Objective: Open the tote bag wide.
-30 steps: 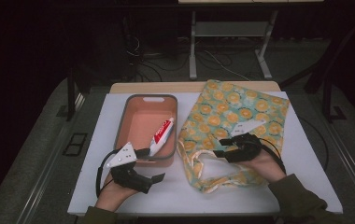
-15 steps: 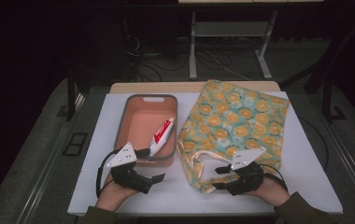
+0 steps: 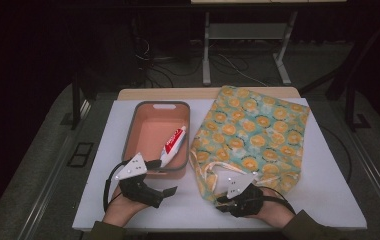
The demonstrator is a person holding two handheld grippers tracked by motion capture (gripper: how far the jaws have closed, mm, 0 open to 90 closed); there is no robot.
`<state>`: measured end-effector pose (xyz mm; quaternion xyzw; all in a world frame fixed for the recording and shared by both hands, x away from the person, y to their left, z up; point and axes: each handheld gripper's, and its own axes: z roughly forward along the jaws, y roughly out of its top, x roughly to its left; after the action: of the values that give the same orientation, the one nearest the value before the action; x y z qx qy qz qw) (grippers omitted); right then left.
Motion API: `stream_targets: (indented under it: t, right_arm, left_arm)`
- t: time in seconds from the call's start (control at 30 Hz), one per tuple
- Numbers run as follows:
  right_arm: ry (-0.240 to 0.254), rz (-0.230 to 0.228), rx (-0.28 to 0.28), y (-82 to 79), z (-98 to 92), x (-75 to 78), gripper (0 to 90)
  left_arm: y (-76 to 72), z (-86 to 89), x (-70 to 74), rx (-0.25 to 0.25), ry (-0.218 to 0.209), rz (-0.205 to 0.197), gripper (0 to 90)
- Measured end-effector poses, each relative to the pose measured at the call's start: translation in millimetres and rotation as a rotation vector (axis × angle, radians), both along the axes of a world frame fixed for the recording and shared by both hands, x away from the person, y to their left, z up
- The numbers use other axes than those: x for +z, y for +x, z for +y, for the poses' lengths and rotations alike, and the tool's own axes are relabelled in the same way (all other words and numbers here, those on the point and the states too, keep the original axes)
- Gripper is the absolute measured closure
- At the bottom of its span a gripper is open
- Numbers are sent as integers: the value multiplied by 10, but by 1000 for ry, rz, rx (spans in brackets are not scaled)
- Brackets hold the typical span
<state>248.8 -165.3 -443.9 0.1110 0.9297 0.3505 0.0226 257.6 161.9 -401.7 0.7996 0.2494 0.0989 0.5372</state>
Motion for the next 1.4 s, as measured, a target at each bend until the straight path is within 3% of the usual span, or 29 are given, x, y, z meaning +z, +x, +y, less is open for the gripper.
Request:
stream_targets:
  t: [0.1,0.3,0.33,0.4,0.57,0.73,1.0,1.1,1.2,1.23,1.4]
  right_arm:
    - [7,9,0,16,-14,14,855]
    - [94,18,-13,31,-79,158,862]
    - [133,13,-31,51,-121,235,866]
    - [160,3,-50,86,-173,309,869]
    - [193,-22,-109,197,-300,439,874]
    - [239,-60,-218,458,-525,598,876]
    - [232,-93,-352,776,-781,672,876]
    - [214,-112,-445,982,-960,672,876]
    - [210,-106,-489,1082,-1039,647,876]
    - [213,-95,-528,1179,-1110,606,876]
    - [193,-59,-614,1376,-1249,452,875]
  left_arm:
    - [-1,1,1,-1,0,-1,0]
    - [0,11,5,3,0,-3,0]
    - [0,12,5,3,-1,-2,0]
    - [0,12,5,4,1,-2,0]
    - [0,13,5,5,2,-3,0]
    - [8,9,4,5,4,-3,0]
    - [12,10,6,7,4,-4,0]
    - [13,9,5,7,4,-4,0]
    - [13,9,4,8,5,-3,0]
    - [14,8,3,8,4,-3,0]
    - [16,4,0,6,6,-1,0]
